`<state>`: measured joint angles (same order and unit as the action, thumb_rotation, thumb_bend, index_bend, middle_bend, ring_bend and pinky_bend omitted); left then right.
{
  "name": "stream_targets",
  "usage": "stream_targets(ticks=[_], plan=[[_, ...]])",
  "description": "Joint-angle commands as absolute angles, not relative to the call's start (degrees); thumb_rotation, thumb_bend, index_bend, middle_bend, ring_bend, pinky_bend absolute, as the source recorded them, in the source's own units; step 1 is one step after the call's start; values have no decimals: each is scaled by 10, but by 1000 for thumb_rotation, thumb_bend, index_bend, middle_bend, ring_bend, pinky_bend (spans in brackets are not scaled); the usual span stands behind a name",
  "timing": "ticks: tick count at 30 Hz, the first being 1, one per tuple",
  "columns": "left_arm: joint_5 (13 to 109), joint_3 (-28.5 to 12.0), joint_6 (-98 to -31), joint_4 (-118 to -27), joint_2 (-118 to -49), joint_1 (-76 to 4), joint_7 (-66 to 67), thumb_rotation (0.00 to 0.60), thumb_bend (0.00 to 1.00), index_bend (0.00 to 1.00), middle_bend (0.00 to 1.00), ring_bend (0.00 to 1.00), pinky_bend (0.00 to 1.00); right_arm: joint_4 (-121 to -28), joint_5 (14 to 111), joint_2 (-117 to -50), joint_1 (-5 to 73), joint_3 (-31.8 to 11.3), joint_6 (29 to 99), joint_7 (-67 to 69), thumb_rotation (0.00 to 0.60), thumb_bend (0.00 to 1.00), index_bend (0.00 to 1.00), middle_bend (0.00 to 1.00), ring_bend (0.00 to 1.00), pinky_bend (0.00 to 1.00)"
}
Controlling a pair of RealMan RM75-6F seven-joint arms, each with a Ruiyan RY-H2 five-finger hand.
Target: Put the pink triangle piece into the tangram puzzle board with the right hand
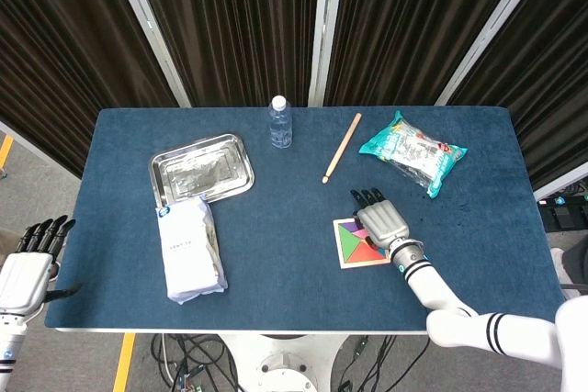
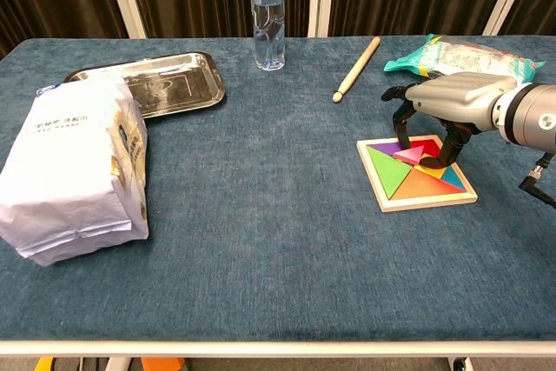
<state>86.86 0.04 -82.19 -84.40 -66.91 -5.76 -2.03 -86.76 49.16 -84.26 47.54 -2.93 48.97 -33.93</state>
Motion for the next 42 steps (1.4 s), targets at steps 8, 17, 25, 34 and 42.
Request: stream_targets(ticks=[8, 17, 25, 34, 42], plan=[[868, 0, -821, -845, -669, -58, -21, 600, 0, 54, 18, 0, 81, -875, 491, -834, 477, -28, 490, -335, 600, 197, 419, 26, 0, 0], [868, 1, -820, -844, -669, -58, -22, 600, 0, 54, 18, 0, 81, -884, 507, -826, 471, -35, 505, -315, 600, 193, 391, 24, 0, 0], [867, 1, -819, -843, -669, -58, -24, 600, 0, 54, 18, 0, 83, -863, 531, -827, 464, -45, 519, -290, 600, 222, 348, 5, 0, 0], [866, 2, -818, -840, -669, -56, -28, 600, 0, 54, 18, 0, 83, -822, 546, -864, 464, -45, 521, -293, 600, 152, 23, 0, 0, 0], [866, 3, -818, -837, -671, -55, -30, 600, 0, 54, 18, 0, 83, -814, 549, -869, 460, -49, 524, -292, 600, 141, 7, 0, 0, 0]])
